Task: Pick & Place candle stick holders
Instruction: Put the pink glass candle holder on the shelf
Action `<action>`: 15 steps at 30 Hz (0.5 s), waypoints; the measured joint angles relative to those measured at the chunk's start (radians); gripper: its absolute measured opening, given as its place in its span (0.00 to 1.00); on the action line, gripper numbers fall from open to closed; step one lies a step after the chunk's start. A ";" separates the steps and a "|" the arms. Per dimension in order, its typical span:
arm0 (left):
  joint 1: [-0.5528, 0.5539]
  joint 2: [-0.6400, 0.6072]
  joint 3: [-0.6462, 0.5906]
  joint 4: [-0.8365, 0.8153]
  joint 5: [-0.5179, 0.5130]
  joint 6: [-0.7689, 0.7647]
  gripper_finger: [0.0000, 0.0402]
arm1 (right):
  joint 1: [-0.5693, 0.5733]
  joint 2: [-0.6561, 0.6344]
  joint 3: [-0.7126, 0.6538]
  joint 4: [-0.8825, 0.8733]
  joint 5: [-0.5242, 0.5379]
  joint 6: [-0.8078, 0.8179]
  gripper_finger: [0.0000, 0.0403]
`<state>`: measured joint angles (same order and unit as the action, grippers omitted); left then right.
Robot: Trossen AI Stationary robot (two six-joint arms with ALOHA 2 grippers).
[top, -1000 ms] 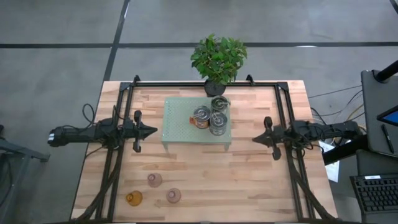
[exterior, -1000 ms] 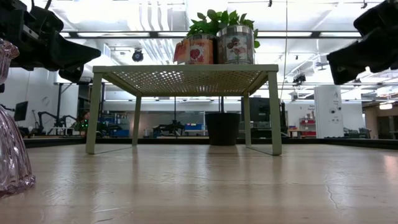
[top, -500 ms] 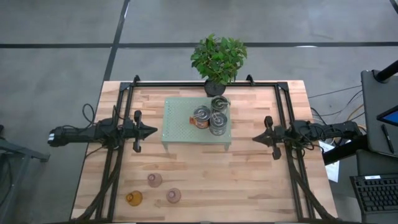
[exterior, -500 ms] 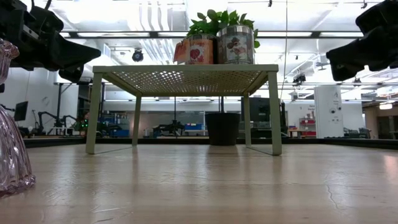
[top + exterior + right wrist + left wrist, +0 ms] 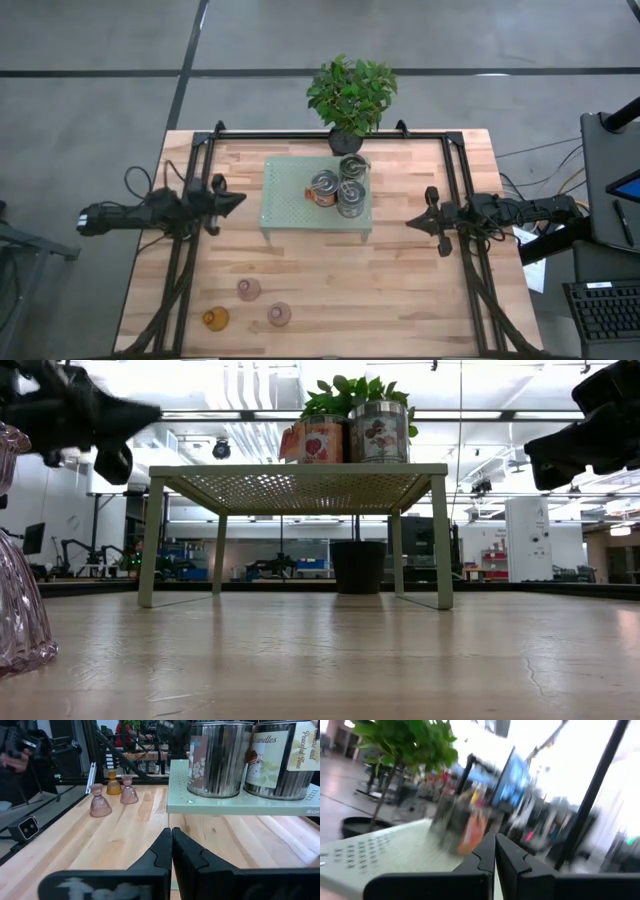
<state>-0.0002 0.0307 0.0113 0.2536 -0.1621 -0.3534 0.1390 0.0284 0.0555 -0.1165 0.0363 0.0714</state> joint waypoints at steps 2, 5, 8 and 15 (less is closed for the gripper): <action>0.000 0.000 0.000 0.064 -0.011 -0.068 0.02 | 0.000 0.000 0.000 0.000 0.000 0.003 0.02; -0.003 0.000 0.000 0.110 -0.009 -0.112 0.02 | 0.000 0.000 0.000 0.000 0.000 0.002 0.02; -0.003 0.008 0.000 0.114 -0.002 -0.176 0.02 | 0.000 0.000 0.000 0.000 0.000 0.000 0.02; -0.010 0.089 0.000 0.168 0.043 -0.186 0.03 | 0.000 0.000 0.000 0.000 0.000 0.000 0.02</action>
<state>-0.0105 0.1202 0.0113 0.4213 -0.1194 -0.5396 0.1390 0.0285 0.0555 -0.1162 0.0364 0.0718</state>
